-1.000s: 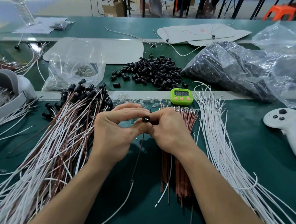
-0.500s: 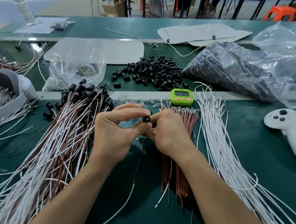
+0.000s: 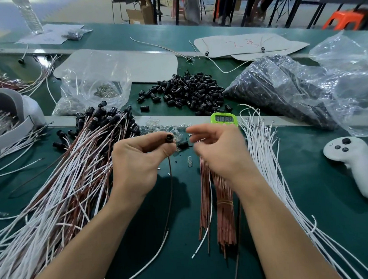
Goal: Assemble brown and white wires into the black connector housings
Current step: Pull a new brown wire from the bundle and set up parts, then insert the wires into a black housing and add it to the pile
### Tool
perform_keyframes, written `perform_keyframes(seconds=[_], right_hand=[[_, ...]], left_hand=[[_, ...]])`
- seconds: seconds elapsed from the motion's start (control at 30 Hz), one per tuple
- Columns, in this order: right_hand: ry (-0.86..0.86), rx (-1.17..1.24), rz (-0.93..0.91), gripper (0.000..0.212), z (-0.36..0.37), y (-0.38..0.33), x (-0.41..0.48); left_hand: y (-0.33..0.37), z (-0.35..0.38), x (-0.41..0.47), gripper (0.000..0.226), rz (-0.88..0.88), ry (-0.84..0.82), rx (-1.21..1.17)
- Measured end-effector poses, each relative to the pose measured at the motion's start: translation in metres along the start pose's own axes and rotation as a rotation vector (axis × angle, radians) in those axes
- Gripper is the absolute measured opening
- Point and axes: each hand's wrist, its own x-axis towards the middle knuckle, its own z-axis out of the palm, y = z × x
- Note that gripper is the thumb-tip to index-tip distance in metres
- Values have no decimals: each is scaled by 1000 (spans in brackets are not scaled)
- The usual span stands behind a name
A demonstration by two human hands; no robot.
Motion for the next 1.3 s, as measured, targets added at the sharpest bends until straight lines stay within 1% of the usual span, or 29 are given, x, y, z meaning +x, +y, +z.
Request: perform_keyframes(seconds=[0.07, 0.13, 0.17, 0.23, 0.27, 0.3, 0.4, 0.53, 0.63, 0.7, 0.77, 0.8, 0.83, 0.9, 1.0, 1.03, 1.07, 1.1, 1.17, 1.2, 1.23, 1.27, 1.3], right_hand=[[109, -99, -2, 25, -24, -6, 4], [156, -365, 71, 13, -54, -11, 6], [145, -546, 148, 12, -68, -11, 5], [44, -908, 324, 28, -85, -8, -2], [-6, -1042, 390, 34, -87, -6, -9], [-37, -1120, 427, 36, -85, -3, -17], [-32, -1098, 421, 30, -72, 6, -33], [-8, -1013, 421, 13, -74, 7, -33], [75, -982, 422, 6, -88, 6, -31], [177, -902, 397, 12, -97, 6, -27], [315, -683, 344, 19, -104, 5, -22], [367, -560, 319, 24, -105, 4, -20], [393, -489, 292, 30, -106, 2, -17], [450, -509, 188, 34, -105, -2, -13], [673, -676, 4, 27, -103, -10, -5], [678, -708, -20, 25, -102, -12, -1], [631, -734, 1, 25, -102, -13, 5], [546, -773, 61, 23, -103, -13, 11], [287, -900, 247, 17, -106, -13, 21], [183, -954, 311, 16, -106, -13, 24], [158, -972, 346, 17, -107, -12, 26], [202, -939, 352, 17, -107, -11, 27], [286, -883, 343, 15, -107, -11, 27]], left_hand=[[-2, -3, 2, 29, -47, 24, 10], [-5, -4, 4, 31, -78, 39, 50], [-6, -3, 4, 31, -84, 38, 71], [-9, -1, 5, 32, -89, 27, 97], [-10, -1, 5, 34, -95, 19, 112], [-12, 0, 5, 36, -103, 10, 131], [-13, 2, 4, 38, -117, -11, 168], [-12, 3, 2, 41, -108, -37, 198], [-11, 2, 2, 42, -113, -45, 199], [-11, 3, 2, 43, -117, -52, 206], [-11, 3, 2, 44, -117, -57, 221], [-12, 3, 2, 43, -120, -59, 227], [-12, 3, 2, 40, -124, -61, 232], [-12, 2, 2, 37, -135, -62, 239], [-11, 2, 1, 40, -140, -75, 244], [-12, 2, 1, 38, -143, -77, 249], [-13, 1, 2, 34, -148, -77, 253], [-13, 1, 2, 30, -157, -76, 259], [-13, -1, 2, 26, -174, -73, 278], [-13, -1, 2, 25, -181, -72, 286], [-12, -2, 1, 24, -187, -74, 289], [-12, -2, 1, 24, -187, -75, 290], [-11, -1, 1, 25, -184, -75, 290]])
